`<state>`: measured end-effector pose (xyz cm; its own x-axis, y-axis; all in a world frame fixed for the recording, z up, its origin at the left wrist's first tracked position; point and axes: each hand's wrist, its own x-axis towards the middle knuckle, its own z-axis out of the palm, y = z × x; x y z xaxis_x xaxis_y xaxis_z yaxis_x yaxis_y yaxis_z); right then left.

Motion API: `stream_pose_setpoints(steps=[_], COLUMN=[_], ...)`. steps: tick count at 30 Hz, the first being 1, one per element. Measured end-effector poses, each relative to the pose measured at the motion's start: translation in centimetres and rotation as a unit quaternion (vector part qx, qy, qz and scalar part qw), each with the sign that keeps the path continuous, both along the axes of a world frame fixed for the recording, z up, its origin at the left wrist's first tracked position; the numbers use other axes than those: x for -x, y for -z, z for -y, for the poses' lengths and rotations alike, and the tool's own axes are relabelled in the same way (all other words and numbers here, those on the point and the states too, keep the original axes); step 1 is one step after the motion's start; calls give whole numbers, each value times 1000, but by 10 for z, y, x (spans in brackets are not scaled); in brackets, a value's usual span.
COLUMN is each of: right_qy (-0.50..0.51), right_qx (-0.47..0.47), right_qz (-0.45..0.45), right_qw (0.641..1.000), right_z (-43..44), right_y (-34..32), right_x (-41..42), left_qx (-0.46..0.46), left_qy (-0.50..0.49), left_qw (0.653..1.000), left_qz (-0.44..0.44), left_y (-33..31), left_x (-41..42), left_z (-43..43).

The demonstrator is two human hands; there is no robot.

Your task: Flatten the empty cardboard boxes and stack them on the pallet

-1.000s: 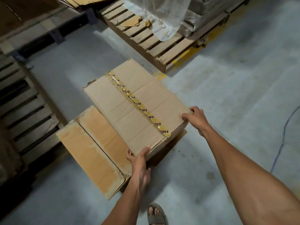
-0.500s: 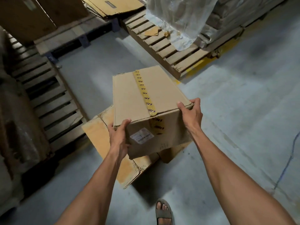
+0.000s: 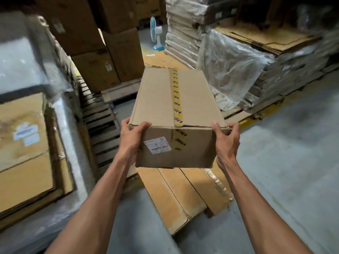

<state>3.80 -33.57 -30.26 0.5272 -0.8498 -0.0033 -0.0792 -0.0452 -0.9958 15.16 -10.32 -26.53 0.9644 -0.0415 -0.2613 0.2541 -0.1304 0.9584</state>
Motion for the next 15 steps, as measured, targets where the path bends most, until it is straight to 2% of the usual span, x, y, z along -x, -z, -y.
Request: stream_pose_setpoints(steps=[4,8,15], right_qy=[-24,-56,-172], right_qx=[13,26,38], right_qz=[77,137,202], right_qw=[997,989,963], right_z=[-89,-200,-426], right_y=[-99,-179,-250], right_x=[-18,-29,-31], left_qx=[9,27,25], left_qy=[-23,-51,-158], left_qw=[997,990,972], left_qz=[76,129,171], left_y=[-108,-189,-260], left_x=[-5,9,73], left_z=[-97,-219,-458])
